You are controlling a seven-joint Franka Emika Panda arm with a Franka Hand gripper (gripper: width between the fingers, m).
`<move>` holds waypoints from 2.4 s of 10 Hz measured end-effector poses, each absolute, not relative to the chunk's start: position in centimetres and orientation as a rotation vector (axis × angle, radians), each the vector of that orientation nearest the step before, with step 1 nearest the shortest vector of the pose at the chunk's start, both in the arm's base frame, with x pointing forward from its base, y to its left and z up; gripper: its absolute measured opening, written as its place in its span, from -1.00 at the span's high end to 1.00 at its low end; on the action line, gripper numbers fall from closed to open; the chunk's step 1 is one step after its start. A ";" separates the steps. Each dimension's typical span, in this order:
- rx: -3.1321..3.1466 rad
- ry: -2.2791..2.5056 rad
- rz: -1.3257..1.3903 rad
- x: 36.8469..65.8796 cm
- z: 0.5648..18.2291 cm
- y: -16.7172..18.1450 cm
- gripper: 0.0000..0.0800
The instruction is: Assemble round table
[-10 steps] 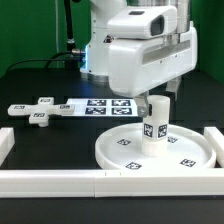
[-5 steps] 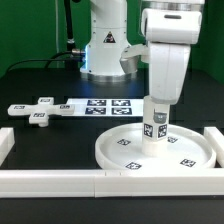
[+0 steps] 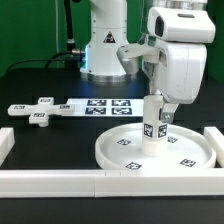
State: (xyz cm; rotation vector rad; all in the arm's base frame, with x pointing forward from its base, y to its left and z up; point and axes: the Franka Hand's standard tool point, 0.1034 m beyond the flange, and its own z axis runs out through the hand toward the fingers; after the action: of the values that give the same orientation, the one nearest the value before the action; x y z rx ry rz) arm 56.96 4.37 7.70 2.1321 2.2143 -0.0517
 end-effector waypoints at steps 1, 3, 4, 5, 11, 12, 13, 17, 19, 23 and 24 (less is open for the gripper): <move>2.133 2.214 -0.052 57.0 7.7 4.4 -0.33; 2.137 2.217 -0.066 56.7 7.6 4.3 -0.03; 2.157 2.199 -0.066 56.7 7.6 4.3 -0.03; 2.176 2.180 -0.066 56.7 7.6 4.3 -0.03; 2.804 1.322 -0.019 56.6 7.5 4.9 -0.03; 2.848 1.225 -0.017 56.6 7.5 4.8 -0.03; 2.885 1.134 -0.015 56.6 7.5 4.8 -0.03; 3.031 0.694 0.028 56.3 7.5 4.7 -0.03; 3.117 0.309 0.054 56.0 7.4 4.5 -0.03; 3.163 -0.198 0.081 55.9 7.3 4.0 -0.03; 3.157 -0.315 0.079 55.9 7.3 3.9 -0.03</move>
Offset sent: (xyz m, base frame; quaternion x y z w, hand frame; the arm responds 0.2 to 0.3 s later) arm 0.0000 0.0000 0.0000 0.0000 0.0000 0.0000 1.0000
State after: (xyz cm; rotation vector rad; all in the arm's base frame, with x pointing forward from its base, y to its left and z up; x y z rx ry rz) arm 55.95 3.90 7.28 3.1570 -0.3145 0.0788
